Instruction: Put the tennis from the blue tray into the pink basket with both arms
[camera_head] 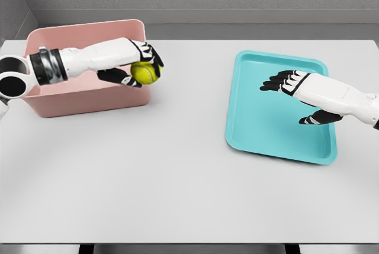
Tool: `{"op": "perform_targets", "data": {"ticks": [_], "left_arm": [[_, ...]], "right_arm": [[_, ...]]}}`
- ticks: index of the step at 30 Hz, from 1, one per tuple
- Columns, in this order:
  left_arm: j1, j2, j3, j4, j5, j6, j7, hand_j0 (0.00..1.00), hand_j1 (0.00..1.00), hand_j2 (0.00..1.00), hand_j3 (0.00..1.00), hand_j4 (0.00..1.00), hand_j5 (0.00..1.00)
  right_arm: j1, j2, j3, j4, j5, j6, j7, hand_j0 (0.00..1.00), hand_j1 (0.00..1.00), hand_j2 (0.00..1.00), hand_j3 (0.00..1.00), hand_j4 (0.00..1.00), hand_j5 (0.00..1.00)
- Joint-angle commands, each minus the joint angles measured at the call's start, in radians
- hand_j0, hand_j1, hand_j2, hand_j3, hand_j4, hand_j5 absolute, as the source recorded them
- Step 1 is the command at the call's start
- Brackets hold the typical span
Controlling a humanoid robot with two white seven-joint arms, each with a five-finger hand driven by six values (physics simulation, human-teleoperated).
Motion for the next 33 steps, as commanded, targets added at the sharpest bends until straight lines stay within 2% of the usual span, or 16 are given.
{"op": "perform_targets", "data": {"ticks": [1, 14, 22, 25, 33], "left_arm": [[0.000, 0.001, 0.005, 0.015, 0.007, 0.002, 0.006, 0.53, 0.53, 0.53, 0.53, 0.53, 0.53], [0.000, 0.022, 0.045, 0.103, 0.001, 0.002, 0.008, 0.53, 0.53, 0.53, 0.53, 0.53, 0.53], [0.000, 0.007, 0.061, 0.222, -0.006, 0.002, 0.008, 0.53, 0.53, 0.53, 0.53, 0.53, 0.53], [0.000, 0.007, 0.061, 0.239, -0.004, 0.002, 0.008, 0.53, 0.53, 0.53, 0.53, 0.53, 0.53], [0.000, -0.036, 0.074, 0.377, -0.006, 0.002, 0.008, 0.53, 0.53, 0.53, 0.53, 0.53, 0.53]], "right_arm": [[0.000, -0.001, 0.000, -0.001, -0.007, 0.003, -0.002, 1.00, 1.00, 1.00, 1.00, 1.00, 1.00], [0.000, -0.002, 0.000, -0.001, -0.007, 0.003, -0.002, 1.00, 1.00, 1.00, 1.00, 1.00, 1.00], [-0.002, -0.002, 0.000, -0.001, -0.007, 0.003, -0.002, 1.00, 1.00, 1.00, 1.00, 1.00, 1.00], [-0.002, -0.002, 0.000, -0.001, -0.008, 0.003, -0.002, 1.00, 1.00, 1.00, 1.00, 1.00, 1.00], [-0.008, -0.002, 0.000, -0.003, -0.010, 0.003, -0.002, 1.00, 1.00, 1.00, 1.00, 1.00, 1.00]]}}
